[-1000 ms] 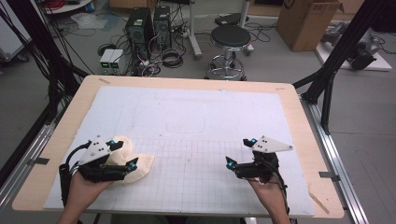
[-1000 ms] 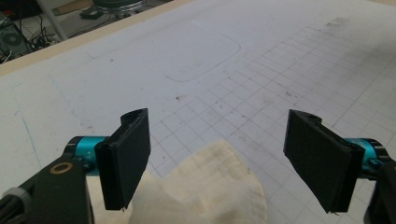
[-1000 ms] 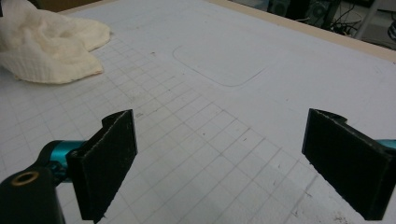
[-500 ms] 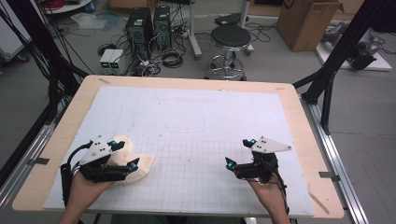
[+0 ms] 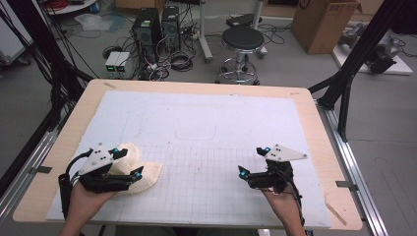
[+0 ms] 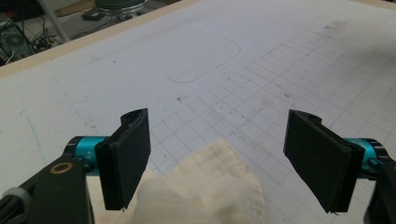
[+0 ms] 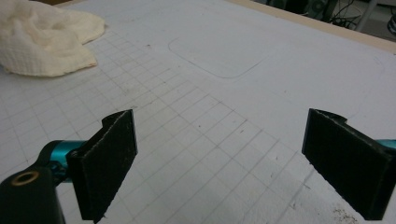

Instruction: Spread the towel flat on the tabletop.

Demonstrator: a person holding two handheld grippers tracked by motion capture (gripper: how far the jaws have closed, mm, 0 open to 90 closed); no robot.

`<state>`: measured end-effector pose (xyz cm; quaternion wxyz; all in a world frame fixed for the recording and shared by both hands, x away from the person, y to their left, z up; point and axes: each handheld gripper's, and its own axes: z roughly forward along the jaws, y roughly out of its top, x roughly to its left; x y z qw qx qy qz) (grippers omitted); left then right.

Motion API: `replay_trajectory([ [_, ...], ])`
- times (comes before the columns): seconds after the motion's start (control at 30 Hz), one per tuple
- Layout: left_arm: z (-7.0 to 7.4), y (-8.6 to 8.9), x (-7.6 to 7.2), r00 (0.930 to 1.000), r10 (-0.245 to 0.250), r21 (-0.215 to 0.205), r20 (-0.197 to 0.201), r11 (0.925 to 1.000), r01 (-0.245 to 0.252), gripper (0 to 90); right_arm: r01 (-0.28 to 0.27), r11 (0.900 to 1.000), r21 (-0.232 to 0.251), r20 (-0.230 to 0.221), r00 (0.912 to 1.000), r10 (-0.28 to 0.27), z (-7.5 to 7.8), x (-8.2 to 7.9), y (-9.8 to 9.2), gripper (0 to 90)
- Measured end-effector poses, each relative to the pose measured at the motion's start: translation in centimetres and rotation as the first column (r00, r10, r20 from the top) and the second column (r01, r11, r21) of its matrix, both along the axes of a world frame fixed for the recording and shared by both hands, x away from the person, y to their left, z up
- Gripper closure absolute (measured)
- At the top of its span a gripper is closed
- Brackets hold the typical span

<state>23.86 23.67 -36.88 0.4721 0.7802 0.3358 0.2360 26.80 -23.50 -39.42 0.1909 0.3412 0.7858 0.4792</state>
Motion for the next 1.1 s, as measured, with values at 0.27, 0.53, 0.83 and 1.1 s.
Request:
replay_trajectory([
  [0.27,-0.5,1.7,-0.2,0.9983,0.059,-0.015,0.002,0.9982,-0.058,23.7,0.004,1.0,0.007,0.001,1.0,-0.004,-0.1,0.1,-0.1,9.7],
  [0.53,-2.0,2.9,-0.8,0.9967,0.075,-0.008,-0.031,0.9971,-0.075,24.3,0.007,1.0,0.005,-0.004,1.0,-0.007,-0.3,0.0,-0.2,9.7],
  [0.83,-4.7,4.2,0.0,0.9902,0.046,-0.011,-0.132,0.9988,-0.047,40.1,-0.004,1.0,-0.02,-0.024,0.9997,0.003,-1.1,0.1,0.2,9.7],
  [1.1,-6.2,3.8,1.1,0.9838,0.015,0.097,-0.178,0.9952,0.003,55.2,-0.009,1.0,-0.012,-0.035,0.9993,0.009,-1.4,0.1,0.3,9.7],
])
